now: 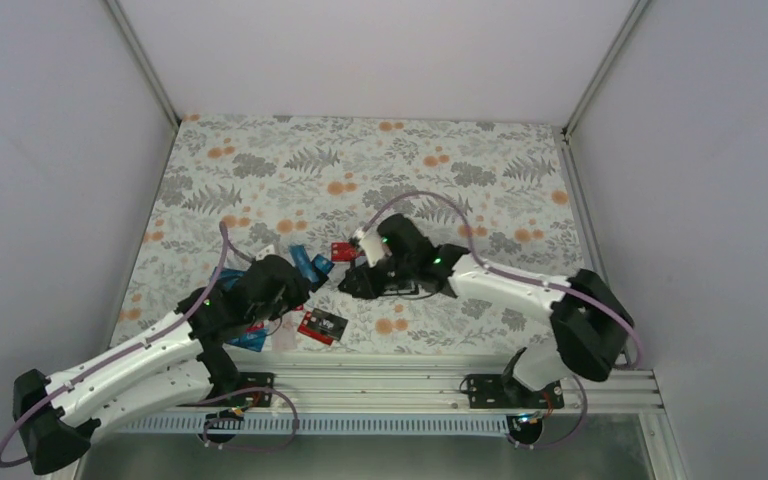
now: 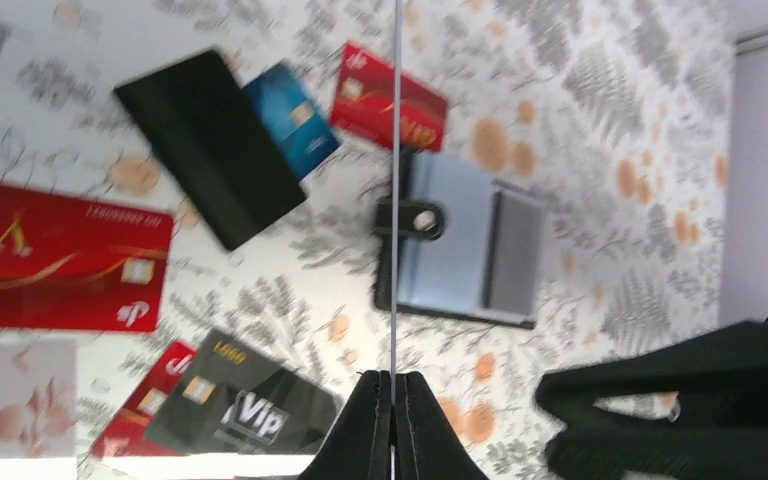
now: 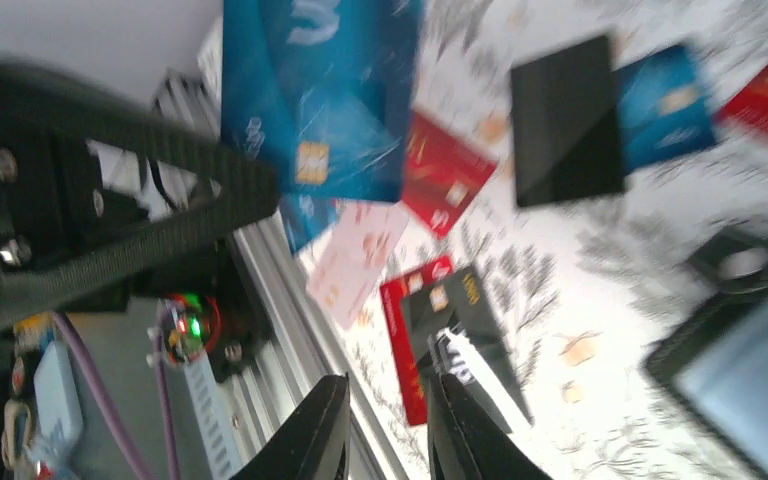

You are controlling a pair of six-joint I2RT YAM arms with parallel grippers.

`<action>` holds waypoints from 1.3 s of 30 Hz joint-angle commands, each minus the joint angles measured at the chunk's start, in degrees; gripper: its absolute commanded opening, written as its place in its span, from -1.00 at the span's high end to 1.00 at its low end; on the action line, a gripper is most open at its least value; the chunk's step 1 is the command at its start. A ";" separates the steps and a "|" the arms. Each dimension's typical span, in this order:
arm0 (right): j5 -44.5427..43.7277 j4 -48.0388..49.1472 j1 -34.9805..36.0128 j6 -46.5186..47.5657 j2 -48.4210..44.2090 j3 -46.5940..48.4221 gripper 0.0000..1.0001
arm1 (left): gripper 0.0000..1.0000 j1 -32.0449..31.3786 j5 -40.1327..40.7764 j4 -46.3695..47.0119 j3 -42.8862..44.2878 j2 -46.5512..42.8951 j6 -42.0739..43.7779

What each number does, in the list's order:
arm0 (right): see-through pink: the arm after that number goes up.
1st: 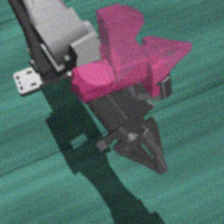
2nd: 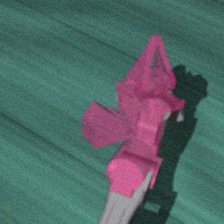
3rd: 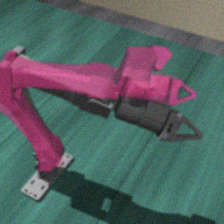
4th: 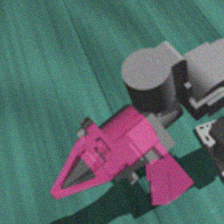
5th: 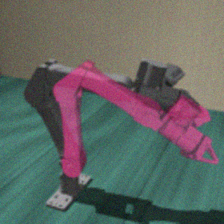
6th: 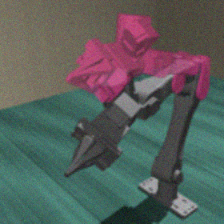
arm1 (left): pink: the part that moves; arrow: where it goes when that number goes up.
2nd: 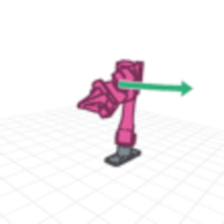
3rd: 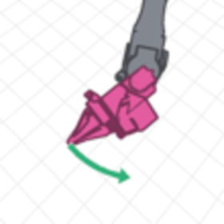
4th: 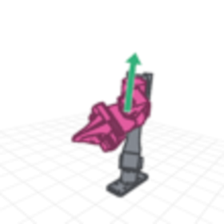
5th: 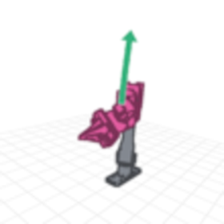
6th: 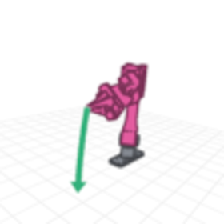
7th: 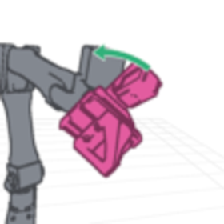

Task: Put the credit cards into the card holder

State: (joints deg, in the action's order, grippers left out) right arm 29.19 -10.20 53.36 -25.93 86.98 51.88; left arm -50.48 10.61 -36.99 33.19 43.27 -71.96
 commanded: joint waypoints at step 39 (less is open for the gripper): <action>35.61 14.95 -37.27 -9.19 -14.62 -3.49 -0.12 | 0.95 5.39 -34.05 52.13 12.89 24.60 28.89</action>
State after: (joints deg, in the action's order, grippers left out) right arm 63.31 1.43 16.69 -33.52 73.10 45.56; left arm -45.39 -18.41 11.88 44.05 66.94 -44.10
